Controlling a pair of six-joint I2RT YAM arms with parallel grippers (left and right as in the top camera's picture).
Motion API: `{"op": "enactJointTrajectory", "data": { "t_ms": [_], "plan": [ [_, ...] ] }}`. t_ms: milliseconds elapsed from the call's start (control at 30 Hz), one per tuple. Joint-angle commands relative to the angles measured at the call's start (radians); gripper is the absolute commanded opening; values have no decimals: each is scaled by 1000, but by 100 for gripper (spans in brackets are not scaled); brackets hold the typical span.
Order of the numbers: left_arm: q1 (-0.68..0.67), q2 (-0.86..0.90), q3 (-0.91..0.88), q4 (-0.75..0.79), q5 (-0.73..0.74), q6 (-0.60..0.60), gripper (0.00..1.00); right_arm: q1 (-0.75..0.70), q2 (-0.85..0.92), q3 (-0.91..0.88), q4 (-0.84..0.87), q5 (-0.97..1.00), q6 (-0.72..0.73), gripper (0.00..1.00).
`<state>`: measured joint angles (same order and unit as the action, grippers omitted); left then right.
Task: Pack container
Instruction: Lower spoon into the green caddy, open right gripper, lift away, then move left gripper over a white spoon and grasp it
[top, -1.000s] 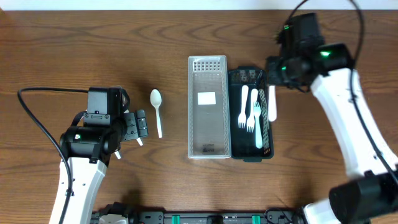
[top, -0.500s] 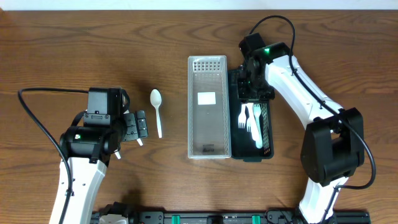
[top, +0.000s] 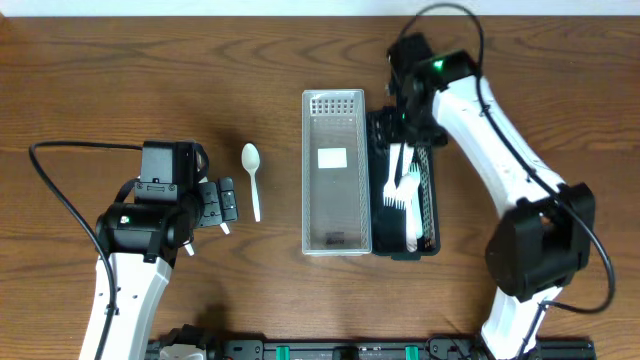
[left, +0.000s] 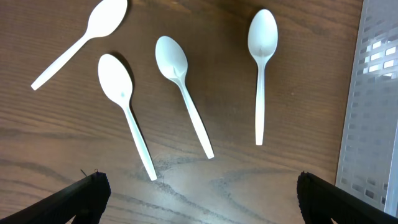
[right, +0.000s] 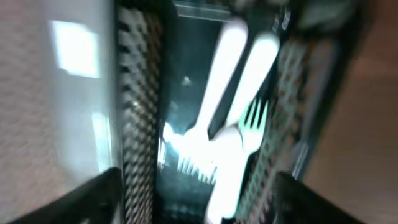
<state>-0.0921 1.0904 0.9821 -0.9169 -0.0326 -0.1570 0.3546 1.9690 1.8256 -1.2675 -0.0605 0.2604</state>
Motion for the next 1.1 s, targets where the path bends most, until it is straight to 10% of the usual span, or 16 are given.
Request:
{"op": "enactJointTrajectory", "data": {
  "t_ms": [0, 467, 1067],
  "plan": [
    [5, 2, 4, -7, -8, 3, 98, -47, -104, 130, -21, 9, -76, 98],
    [-64, 11, 76, -26, -8, -47, 98, -512, -222, 158, -140, -8, -132, 99],
    [-91, 555, 324, 42, 56, -99, 98, -508, -221, -267, 73, -8, -135, 99]
  ]
}}
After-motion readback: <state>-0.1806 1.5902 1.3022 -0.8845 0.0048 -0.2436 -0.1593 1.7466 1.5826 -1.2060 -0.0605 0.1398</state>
